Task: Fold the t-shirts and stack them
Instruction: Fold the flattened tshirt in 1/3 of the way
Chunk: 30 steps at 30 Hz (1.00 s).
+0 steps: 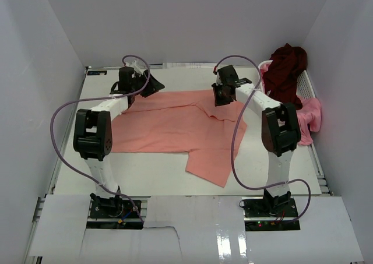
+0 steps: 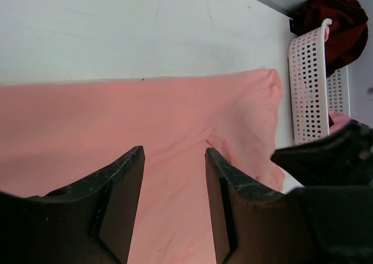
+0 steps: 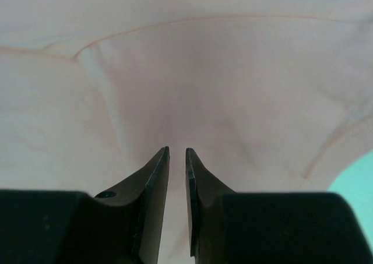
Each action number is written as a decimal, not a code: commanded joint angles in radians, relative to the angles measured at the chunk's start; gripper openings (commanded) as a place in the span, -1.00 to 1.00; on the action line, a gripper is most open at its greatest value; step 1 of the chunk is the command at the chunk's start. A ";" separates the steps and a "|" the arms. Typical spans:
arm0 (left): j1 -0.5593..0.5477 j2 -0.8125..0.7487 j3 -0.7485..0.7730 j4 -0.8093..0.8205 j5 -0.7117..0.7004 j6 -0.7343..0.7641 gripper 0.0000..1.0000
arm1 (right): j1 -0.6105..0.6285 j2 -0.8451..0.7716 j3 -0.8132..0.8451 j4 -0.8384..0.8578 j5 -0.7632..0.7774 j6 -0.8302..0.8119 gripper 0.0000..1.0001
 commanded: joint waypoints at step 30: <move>-0.196 0.528 0.619 -0.115 0.267 -0.130 0.08 | 0.044 -0.203 -0.408 0.346 -0.270 0.374 0.29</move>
